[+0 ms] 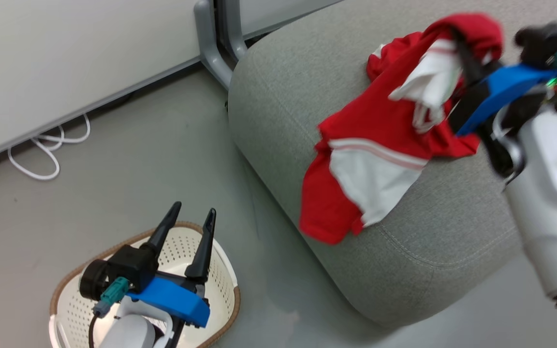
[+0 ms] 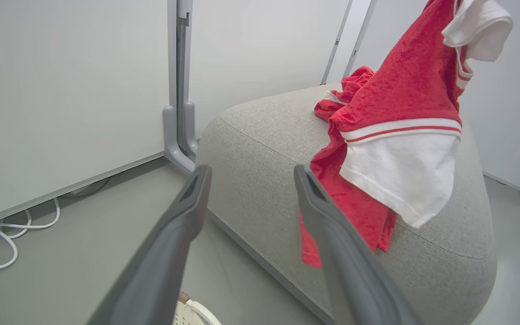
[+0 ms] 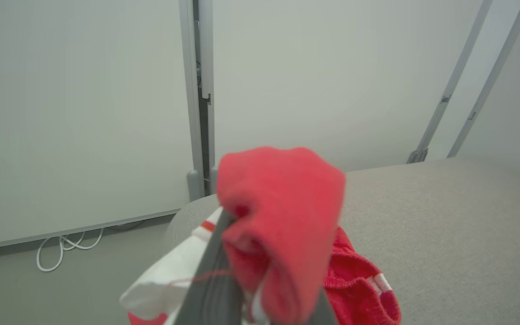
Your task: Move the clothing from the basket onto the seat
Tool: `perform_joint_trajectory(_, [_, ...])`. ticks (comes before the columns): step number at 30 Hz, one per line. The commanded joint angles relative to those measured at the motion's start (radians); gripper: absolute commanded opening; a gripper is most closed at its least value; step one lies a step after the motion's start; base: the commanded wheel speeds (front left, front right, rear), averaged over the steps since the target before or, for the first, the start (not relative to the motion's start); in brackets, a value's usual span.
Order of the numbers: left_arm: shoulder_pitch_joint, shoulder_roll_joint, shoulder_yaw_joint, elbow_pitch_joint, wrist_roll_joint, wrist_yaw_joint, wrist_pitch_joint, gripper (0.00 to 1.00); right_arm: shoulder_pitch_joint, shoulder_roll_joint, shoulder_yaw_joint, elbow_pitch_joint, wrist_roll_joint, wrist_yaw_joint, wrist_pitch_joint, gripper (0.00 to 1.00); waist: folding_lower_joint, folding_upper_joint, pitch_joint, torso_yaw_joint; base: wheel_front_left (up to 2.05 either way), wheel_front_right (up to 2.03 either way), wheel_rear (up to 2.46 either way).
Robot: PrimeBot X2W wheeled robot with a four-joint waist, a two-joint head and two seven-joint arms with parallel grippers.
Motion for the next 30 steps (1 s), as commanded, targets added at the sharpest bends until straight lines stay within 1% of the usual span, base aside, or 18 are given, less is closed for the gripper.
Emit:
perform_joint_trajectory(1, [-0.024, 0.014, 0.002, -0.008, 0.006, 0.000, -0.003, 1.00, -0.040, -0.009, -0.015, -0.009, 0.002, 0.000, 0.016, 0.00, 0.0000, -0.0001, 0.044, 0.023, 0.00, 0.00, 0.00])
perform_joint_trajectory(5, [-0.055, 0.039, 0.009, -0.038, 0.013, 0.000, -0.003, 1.00, -0.143, -0.060, -0.087, -0.027, 0.003, 0.000, 0.078, 0.00, 0.0000, -0.0001, 0.120, 0.038, 0.00, 0.00, 0.00])
perform_joint_trajectory(7, [-0.076, 0.050, 0.004, -0.056, 0.021, 0.000, -0.003, 1.00, -0.191, -0.097, -0.127, -0.037, -0.007, 0.000, 0.102, 0.00, 0.0000, -0.0001, 0.163, 0.050, 0.00, 0.00, 0.00])
perform_joint_trajectory(10, [-0.110, 0.063, -0.016, -0.079, 0.029, 0.000, -0.003, 1.00, -0.258, -0.166, -0.215, -0.052, -0.033, 0.000, 0.109, 0.00, 0.0000, -0.0001, 0.224, 0.079, 0.00, 0.00, 0.00])
perform_joint_trajectory(12, [-0.133, 0.075, -0.030, -0.094, 0.032, 0.000, -0.003, 1.00, -0.289, -0.197, -0.275, -0.064, -0.053, 0.000, 0.111, 0.00, 0.0000, -0.0001, 0.261, 0.095, 0.00, 0.00, 0.00])
perform_joint_trajectory(15, [-0.169, 0.090, -0.043, -0.116, 0.037, 0.000, -0.003, 1.00, -0.309, -0.244, -0.358, -0.077, -0.075, 0.000, 0.115, 0.00, 0.0000, -0.0001, 0.318, 0.127, 0.00, 0.00, 0.00])
perform_joint_trajectory(16, [-0.178, 0.093, -0.039, -0.124, 0.036, 0.000, -0.003, 1.00, -0.306, -0.250, -0.379, -0.078, -0.081, 0.000, 0.112, 0.00, 0.0000, -0.0001, 0.334, 0.136, 0.00, 0.00, 0.00])
perform_joint_trajectory(17, [-0.178, 0.093, -0.039, -0.124, 0.036, 0.000, -0.003, 1.00, -0.306, -0.250, -0.379, -0.078, -0.081, 0.000, 0.112, 0.00, 0.0000, -0.0001, 0.334, 0.136, 0.00, 0.00, 0.00])
perform_joint_trajectory(19, [-0.198, 0.100, -0.043, -0.142, 0.040, 0.000, -0.003, 1.00, -0.289, -0.272, -0.430, -0.071, -0.092, 0.000, 0.109, 0.00, 0.0000, -0.0001, 0.375, 0.154, 0.00, 0.00, 0.00])
perform_joint_trajectory(23, [-0.228, 0.120, -0.035, -0.175, 0.051, 0.000, -0.003, 1.00, -0.229, -0.254, -0.509, -0.035, -0.121, 0.000, 0.075, 0.00, 0.0000, -0.0001, 0.442, 0.180, 0.00, 0.00, 0.00])
perform_joint_trajectory(26, [-0.243, 0.122, -0.017, -0.196, 0.058, 0.000, -0.003, 1.00, -0.190, -0.238, -0.561, 0.014, -0.163, 0.000, 0.052, 0.00, 0.0000, -0.0001, 0.482, 0.195, 0.00, 0.00, 0.00])
perform_joint_trajectory(30, [-0.257, 0.116, -0.001, -0.207, 0.067, 0.000, -0.003, 1.00, -0.163, -0.202, -0.608, 0.086, -0.204, 0.000, 0.028, 0.00, 0.0000, -0.0001, 0.504, 0.212, 0.00, 0.00, 0.00])
